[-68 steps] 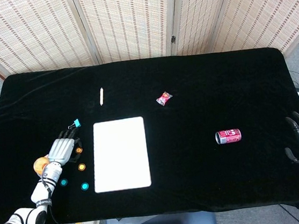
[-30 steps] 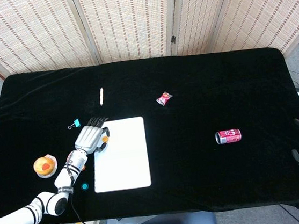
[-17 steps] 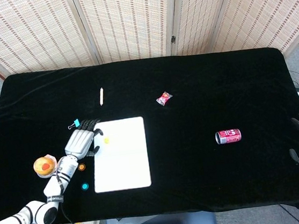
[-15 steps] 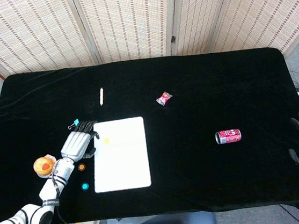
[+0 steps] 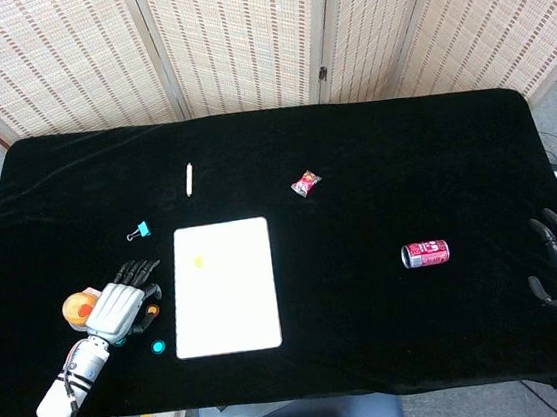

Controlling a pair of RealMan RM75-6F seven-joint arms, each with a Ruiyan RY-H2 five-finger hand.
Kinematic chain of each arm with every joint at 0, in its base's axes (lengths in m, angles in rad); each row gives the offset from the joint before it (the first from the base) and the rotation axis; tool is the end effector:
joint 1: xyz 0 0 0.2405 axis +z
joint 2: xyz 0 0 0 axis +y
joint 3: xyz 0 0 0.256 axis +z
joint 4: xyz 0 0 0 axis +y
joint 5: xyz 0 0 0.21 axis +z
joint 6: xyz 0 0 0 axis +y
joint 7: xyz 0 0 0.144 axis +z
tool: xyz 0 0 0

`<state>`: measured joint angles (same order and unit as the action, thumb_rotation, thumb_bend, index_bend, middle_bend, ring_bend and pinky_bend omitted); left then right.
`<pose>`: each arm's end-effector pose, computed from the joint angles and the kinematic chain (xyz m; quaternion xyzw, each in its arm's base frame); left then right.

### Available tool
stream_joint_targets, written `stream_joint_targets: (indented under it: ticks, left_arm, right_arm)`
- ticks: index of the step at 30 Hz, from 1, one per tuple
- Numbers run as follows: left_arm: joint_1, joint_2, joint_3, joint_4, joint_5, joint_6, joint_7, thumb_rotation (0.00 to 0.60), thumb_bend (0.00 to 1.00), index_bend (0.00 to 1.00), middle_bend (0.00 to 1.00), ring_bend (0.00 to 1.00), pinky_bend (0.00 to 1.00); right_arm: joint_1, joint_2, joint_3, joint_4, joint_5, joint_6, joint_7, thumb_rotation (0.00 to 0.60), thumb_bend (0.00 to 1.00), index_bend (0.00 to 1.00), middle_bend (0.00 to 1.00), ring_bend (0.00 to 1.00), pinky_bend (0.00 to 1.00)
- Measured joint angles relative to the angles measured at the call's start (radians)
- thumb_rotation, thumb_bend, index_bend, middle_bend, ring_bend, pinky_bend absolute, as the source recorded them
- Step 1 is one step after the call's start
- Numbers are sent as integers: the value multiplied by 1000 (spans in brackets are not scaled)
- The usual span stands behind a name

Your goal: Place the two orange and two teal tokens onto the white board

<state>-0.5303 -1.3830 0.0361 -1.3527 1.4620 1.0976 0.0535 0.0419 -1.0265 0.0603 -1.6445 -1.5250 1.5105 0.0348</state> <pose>-0.2630 0.2907 0.0362 -0.7665 -0.3439 -0.3264 0.4331 -0.3125 -0.1697 0.1889 0.5911 -0.3759 0.3860 0.6002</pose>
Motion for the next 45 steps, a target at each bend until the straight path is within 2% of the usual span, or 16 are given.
stream_joint_targets:
  ticks: [7, 18, 45]
  left_arm:
    - [17, -40, 8, 55, -3, -14, -20, 600, 423, 437, 75, 0, 0]
    - [9, -83, -11, 94, -23, -63, -18, 600, 424, 425, 75, 0, 0]
    - [17, -89, -24, 112, -41, -89, -4, 600, 425, 438, 75, 0, 0]
  right_arm:
    - [-3, -2, -3, 0, -3, 4, -1, 600, 438, 0, 0, 0, 0]
    - [-7, -4, -5, 5, 3, 6, 4, 600, 439, 0, 0, 0, 0]
    - [-12, -5, -7, 8, 3, 9, 8, 600, 438, 0, 0, 0, 0]
